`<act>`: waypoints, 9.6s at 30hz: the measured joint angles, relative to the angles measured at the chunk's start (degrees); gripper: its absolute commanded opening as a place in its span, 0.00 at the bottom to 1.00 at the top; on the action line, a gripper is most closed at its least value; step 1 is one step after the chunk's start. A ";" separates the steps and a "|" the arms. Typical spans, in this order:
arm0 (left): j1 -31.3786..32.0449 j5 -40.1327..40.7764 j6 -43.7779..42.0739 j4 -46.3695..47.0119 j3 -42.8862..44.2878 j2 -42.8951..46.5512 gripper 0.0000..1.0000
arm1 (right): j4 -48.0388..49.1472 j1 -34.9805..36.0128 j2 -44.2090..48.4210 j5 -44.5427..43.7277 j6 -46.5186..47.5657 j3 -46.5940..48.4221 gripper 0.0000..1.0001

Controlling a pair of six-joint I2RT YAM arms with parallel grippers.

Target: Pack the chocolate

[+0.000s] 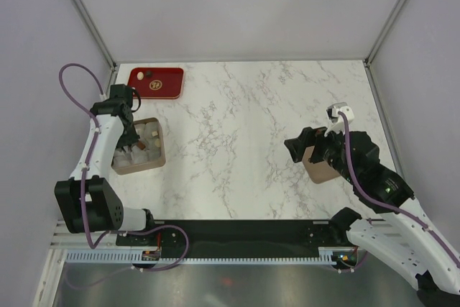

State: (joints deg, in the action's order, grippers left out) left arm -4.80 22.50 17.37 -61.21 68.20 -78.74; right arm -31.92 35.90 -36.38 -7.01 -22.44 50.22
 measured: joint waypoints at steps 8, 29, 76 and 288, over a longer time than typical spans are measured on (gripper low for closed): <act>0.00 0.17 0.39 0.02 -1.25 0.24 0.37 | -0.02 0.55 0.44 -0.92 0.31 -0.57 0.98; 0.00 0.22 0.63 0.26 -3.89 0.39 0.49 | -0.04 0.63 -0.50 -1.49 0.44 -0.59 0.98; 2.51 -4.33 -4.55 13.53 35.17 -31.67 0.50 | -4.94 0.63 -8.81 -10.43 -2.19 5.97 0.98; 2.78 1.75 -9.88 11.85 40.89 -44.68 0.44 | 2.80 0.63 -13.90 -11.93 -0.33 2.62 0.98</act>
State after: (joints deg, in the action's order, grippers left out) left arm -2.02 24.25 7.49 -49.36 109.10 -123.42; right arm -29.12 36.53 -50.28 -18.94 -22.76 52.84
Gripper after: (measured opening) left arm 0.453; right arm 0.982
